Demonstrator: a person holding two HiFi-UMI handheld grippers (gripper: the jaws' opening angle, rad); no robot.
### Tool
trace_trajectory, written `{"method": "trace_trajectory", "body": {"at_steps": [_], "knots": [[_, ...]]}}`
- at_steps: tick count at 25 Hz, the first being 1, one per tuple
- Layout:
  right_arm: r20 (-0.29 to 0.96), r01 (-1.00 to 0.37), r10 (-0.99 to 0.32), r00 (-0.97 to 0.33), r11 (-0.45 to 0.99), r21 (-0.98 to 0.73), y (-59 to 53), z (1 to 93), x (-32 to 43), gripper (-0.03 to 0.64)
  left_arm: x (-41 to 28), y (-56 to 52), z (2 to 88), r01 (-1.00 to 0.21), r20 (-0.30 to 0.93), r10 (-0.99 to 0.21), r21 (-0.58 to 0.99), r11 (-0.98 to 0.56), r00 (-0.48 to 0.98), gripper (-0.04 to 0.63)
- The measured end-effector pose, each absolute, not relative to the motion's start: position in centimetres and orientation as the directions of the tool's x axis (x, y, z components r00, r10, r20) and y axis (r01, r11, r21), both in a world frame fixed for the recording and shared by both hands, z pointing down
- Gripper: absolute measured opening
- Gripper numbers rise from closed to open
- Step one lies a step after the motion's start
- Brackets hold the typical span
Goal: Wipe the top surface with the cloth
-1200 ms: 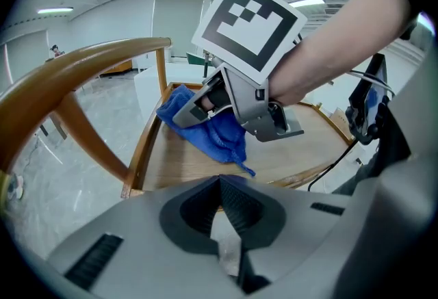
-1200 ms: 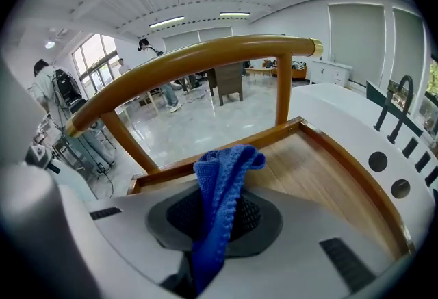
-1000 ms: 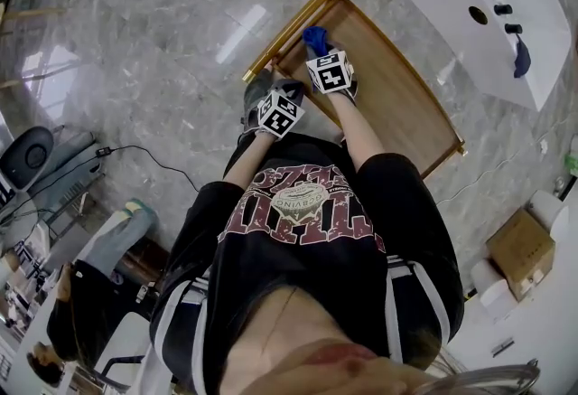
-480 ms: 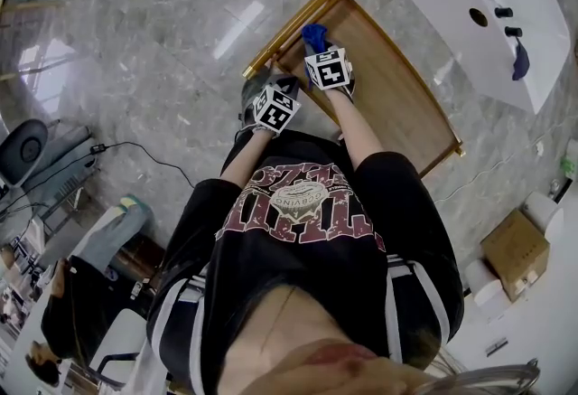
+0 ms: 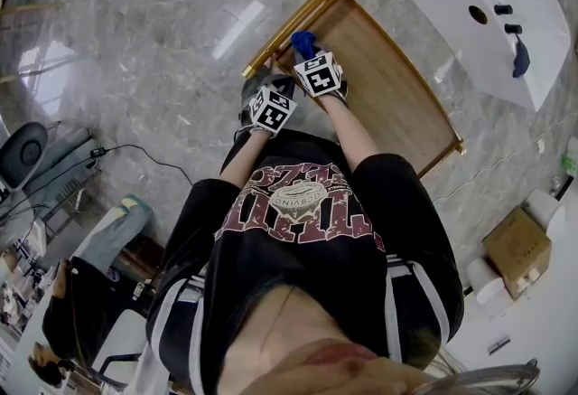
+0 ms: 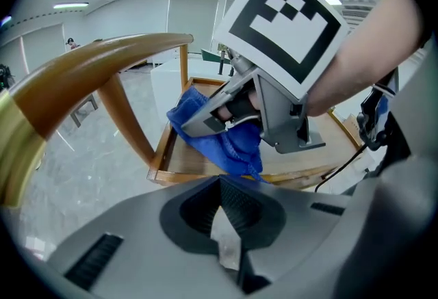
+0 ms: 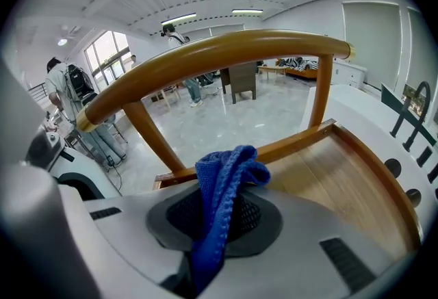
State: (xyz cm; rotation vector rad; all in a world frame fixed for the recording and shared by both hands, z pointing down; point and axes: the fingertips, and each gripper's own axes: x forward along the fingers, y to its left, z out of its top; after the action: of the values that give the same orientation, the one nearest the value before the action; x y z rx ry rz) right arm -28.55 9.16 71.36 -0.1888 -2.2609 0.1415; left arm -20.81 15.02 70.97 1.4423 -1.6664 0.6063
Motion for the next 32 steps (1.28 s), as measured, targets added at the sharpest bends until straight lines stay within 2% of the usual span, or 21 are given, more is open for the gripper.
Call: {"method": "trace_trajectory", "body": {"at_steps": [16, 32], "knots": [[0.769, 0.230, 0.257, -0.586, 0.962, -0.146, 13.7, 71.5, -27.2, 0.058, -22.3, 16.6, 71.3, -0.944, 0.835, -0.548, 0.144, 0.297, -0.045, 0.046], [0.756, 0.195, 0.223, -0.616, 0.972, -0.128, 13.6, 71.4, -26.9, 0.058, -22.6, 16.8, 70.3, -0.946, 0.810, -0.583, 0.141, 0.292, -0.059, 0.046]]}}
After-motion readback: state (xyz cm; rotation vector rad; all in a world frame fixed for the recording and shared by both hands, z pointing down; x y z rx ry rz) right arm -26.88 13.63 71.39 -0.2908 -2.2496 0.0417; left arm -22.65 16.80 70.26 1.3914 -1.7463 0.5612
